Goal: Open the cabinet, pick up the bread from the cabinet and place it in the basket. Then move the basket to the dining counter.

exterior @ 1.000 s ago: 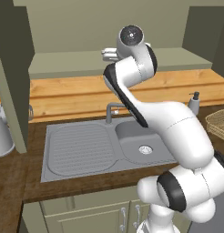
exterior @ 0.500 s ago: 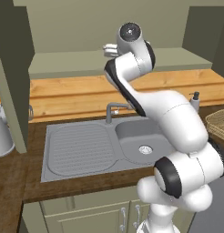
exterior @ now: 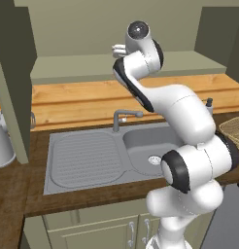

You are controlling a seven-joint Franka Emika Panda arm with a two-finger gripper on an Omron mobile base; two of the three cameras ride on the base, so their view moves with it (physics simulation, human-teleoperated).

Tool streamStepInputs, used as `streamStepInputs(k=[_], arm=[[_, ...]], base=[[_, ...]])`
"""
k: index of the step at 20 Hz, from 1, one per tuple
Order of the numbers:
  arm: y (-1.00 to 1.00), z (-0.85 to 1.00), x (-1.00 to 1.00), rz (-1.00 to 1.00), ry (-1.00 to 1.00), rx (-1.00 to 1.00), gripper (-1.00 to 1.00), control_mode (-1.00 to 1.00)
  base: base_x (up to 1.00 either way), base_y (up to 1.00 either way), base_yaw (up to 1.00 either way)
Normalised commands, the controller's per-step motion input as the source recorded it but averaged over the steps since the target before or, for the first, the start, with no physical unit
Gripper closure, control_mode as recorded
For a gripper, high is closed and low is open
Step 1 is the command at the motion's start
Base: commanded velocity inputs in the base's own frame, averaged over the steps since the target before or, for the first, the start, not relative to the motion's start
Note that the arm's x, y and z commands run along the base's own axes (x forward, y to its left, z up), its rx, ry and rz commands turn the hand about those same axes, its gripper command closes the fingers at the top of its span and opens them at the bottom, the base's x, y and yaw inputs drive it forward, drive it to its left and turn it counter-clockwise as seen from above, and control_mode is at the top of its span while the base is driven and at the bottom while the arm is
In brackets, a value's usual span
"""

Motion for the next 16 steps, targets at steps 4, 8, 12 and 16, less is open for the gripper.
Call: streamStepInputs(k=[4, 8, 12, 16], arm=[[0.18, 0.0, 0.11, -0.02, 0.0, 0.0, -1.0, -1.0], [0.15, -0.08, 0.01, -0.04, 0.0, 0.0, -1.0, -1.0], [0.0, -0.23, 0.18, -0.05, 0.0, 0.0, -1.0, -1.0], [-0.01, -0.25, 0.27, -0.04, 0.0, 0.0, -1.0, -1.0]], base=[[0.0, 0.0, 0.0], [0.0, 0.0, 0.0], [0.0, 0.0, 0.0], [0.0, 0.0, 0.0]])
